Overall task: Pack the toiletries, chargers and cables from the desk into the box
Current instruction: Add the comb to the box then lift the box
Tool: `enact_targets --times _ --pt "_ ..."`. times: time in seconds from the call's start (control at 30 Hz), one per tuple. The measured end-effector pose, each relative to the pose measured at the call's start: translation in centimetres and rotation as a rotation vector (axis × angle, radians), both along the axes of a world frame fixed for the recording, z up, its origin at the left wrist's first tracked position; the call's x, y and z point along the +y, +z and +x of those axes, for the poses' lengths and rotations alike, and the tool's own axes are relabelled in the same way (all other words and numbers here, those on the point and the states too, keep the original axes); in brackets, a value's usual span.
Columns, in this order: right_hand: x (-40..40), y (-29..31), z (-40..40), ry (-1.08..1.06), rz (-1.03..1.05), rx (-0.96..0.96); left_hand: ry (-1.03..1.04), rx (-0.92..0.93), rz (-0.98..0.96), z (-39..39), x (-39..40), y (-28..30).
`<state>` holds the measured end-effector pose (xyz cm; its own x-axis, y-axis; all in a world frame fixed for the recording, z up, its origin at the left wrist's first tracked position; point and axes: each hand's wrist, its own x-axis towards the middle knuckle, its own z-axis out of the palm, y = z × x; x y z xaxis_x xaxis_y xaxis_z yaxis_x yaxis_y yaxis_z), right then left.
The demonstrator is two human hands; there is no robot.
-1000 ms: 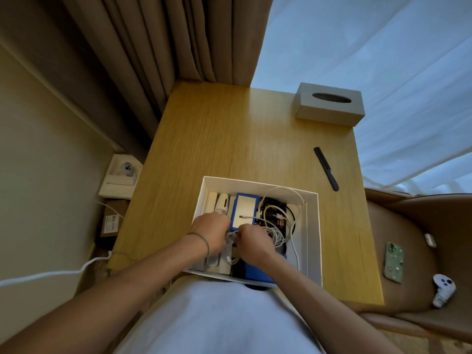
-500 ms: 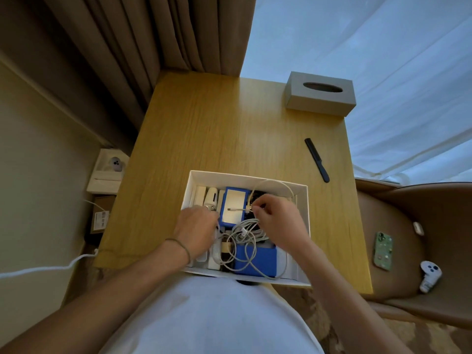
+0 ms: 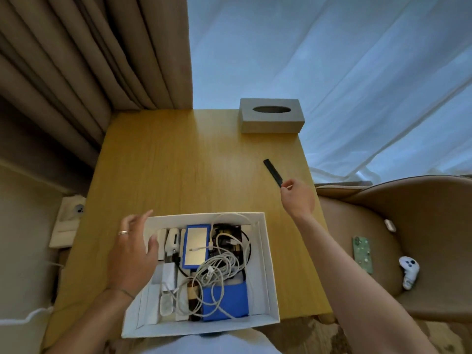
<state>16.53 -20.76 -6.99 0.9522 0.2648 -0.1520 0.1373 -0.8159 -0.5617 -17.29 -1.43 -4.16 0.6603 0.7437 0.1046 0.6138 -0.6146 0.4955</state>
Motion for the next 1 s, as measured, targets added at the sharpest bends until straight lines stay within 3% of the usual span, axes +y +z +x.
enact_targets --times 0.2,0.47,0.83,1.0 --pt "0.1 -4.6 3.2 -0.069 -0.081 0.076 -0.014 0.027 0.004 0.3 0.3 -1.2" --pt "0.5 -8.5 4.8 -0.058 -0.219 -0.035 0.021 0.075 0.01 0.8 -0.2 -0.8" --pt "0.8 -8.2 5.1 -0.06 -0.115 0.113 0.007 0.062 0.0 0.3 0.1 -1.0" --pt "1.3 -4.2 2.0 -0.046 0.125 0.271 0.002 0.02 -0.029 0.2 0.2 -1.0"
